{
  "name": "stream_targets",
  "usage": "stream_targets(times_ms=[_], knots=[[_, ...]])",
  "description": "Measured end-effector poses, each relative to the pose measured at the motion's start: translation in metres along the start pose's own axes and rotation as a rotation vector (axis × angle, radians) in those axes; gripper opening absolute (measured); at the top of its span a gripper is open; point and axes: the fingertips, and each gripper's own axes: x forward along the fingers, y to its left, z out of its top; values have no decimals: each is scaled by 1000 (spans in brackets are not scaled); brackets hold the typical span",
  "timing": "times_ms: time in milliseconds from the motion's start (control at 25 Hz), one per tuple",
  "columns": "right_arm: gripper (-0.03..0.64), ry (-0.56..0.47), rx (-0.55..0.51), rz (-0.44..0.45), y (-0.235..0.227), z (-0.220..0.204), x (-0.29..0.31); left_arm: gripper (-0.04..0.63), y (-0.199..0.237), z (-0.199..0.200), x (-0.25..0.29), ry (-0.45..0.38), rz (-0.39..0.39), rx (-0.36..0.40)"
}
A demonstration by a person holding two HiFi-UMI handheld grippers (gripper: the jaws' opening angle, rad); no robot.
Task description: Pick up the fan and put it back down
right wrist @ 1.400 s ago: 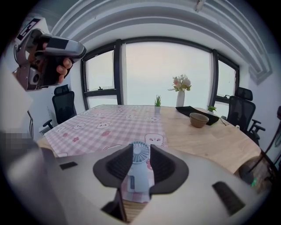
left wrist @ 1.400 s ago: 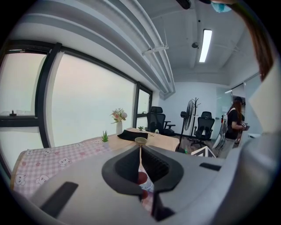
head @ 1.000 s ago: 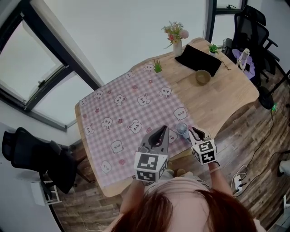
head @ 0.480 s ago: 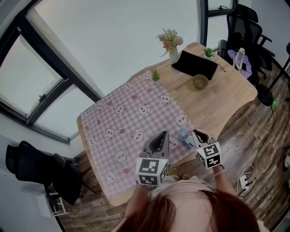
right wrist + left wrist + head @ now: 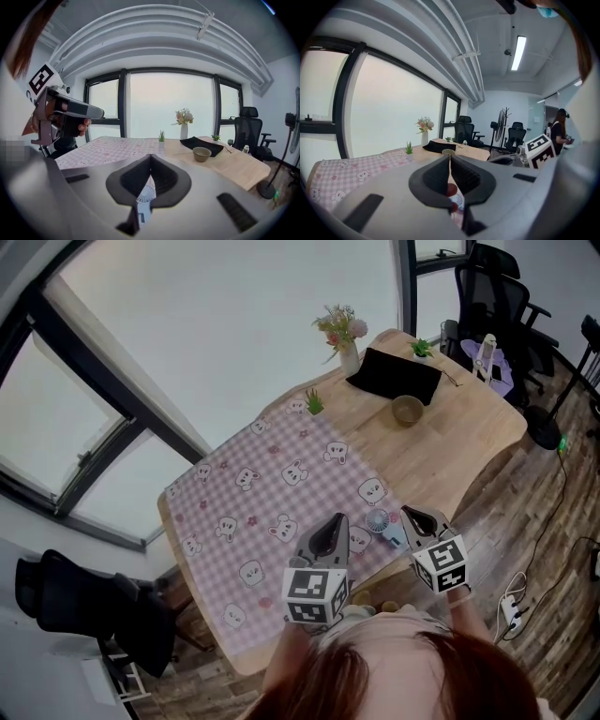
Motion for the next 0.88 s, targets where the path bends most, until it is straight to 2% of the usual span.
stream_targets(times_ms=[360,640,880], knots=[[0,-57,-16,-8,-1,22,-12,15,-2,2,3,-3,-7,7],[0,-133,33,-14,-5,43,-23,15,-3,5,3,-2,-11,13],[0,-160,41,-15,-8,54,-26,15,-1,7,6,-4,-12,12]])
